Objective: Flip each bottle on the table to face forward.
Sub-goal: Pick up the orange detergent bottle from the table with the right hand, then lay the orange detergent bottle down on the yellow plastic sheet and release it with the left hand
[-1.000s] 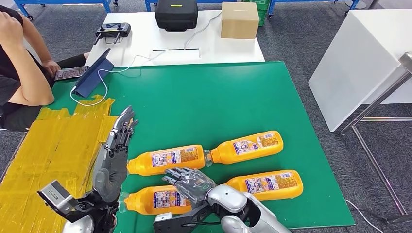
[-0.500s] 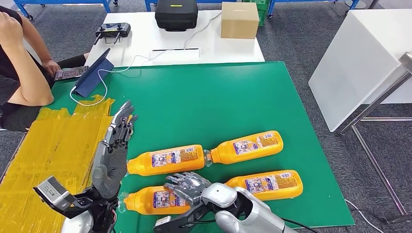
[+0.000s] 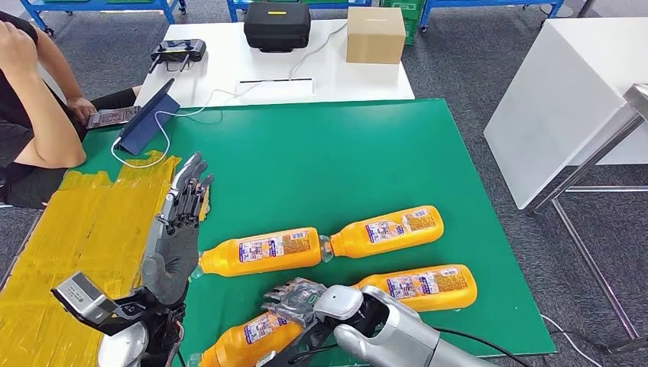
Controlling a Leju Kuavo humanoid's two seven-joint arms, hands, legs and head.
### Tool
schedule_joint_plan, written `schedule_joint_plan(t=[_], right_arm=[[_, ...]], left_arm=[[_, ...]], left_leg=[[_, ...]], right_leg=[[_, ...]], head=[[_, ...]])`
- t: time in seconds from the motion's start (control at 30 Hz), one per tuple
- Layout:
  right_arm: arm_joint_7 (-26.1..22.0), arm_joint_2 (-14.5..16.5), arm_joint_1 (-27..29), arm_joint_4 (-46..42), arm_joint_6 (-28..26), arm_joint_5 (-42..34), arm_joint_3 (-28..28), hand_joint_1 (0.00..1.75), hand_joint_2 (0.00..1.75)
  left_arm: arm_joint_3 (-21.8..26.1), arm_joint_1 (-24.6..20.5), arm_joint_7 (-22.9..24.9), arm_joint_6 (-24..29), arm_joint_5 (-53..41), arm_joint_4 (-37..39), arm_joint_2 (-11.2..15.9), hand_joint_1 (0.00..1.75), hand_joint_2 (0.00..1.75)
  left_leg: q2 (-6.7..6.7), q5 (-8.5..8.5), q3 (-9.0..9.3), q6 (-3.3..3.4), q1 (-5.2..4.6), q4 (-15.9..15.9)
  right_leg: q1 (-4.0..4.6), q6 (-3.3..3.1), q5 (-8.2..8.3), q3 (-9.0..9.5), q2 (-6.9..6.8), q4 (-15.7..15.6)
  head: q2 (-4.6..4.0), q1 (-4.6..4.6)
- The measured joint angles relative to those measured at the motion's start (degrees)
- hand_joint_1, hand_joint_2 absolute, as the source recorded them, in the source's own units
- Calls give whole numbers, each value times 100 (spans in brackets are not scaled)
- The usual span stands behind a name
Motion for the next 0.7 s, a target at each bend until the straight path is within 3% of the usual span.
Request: schedule_joint_plan(t=[0.27,0.4,0.47,0.53,0.6,0.7], right_arm=[[-189,69,-228,279,80,-117,121,175,175],[433,141,-172,268,-281,-458,50,175,175],[871,157,-7,148,-898,-778,-123,175,175],[1005,82,359,-121,-1965,-1060,-506,175,175],[769,-39,882,-569,-2995,-1324,-1076,175,175],[376,-172,1559,-1281,-3576,-1645,-1872,175,175]], left_arm=[[61,-126,33,38,38,113,8,0,0],[85,-123,97,93,124,122,8,0,0],[119,-75,239,160,279,92,8,0,0],[203,72,456,257,631,37,0,0,0],[336,318,644,322,1124,-1,-7,0,0],[530,650,721,359,1469,-24,-1,0,0]], left_leg=[[25,1,20,-2,0,0],[18,3,19,-2,1,0],[9,6,11,-2,2,0],[3,6,2,-1,2,0],[2,3,-9,-1,1,1],[-1,0,-33,-1,0,1]], right_leg=[[2,-11,8,12,27,0],[3,-11,9,13,26,0],[4,-11,9,9,21,1],[4,-10,8,4,16,1],[2,-9,7,-5,15,1],[1,-8,6,-27,14,0]], head=[[0,0],[0,0],[0,0],[0,2],[1,1],[0,1]])
